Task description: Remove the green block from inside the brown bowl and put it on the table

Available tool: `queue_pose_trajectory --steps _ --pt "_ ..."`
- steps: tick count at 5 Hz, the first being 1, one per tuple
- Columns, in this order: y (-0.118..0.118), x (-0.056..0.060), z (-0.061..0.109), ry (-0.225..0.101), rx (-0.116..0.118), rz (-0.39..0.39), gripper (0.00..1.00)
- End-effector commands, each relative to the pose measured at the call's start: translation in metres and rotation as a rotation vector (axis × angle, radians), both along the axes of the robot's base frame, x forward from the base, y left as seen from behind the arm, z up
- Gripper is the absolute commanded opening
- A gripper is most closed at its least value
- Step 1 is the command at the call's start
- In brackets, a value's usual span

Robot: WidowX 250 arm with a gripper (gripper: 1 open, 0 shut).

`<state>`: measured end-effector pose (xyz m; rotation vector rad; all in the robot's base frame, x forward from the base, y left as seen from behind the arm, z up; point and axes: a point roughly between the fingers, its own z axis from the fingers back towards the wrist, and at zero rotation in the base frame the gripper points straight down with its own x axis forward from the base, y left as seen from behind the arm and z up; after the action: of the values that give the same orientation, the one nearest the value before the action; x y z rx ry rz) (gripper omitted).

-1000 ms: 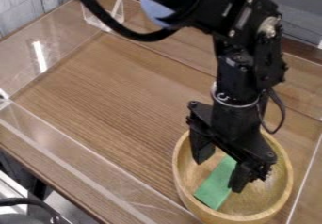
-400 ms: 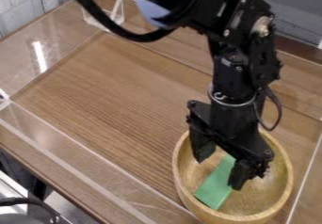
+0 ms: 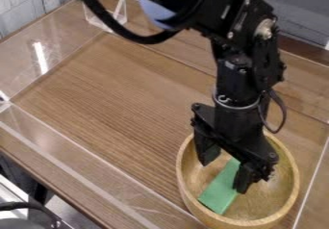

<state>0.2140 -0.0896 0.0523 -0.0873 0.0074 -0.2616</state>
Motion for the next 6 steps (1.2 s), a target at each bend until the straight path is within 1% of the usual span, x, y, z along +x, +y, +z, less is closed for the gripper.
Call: queue_pose_trajectory --steps 1,4,6 --pt "0.002 0.007 0.005 -0.033 -0.013 0.011 1.0" --pt "0.004 0.011 0.001 -0.033 -0.024 0.012 1.0" --pt "0.004 0.012 -0.017 -0.038 -0.024 0.001 1.0"
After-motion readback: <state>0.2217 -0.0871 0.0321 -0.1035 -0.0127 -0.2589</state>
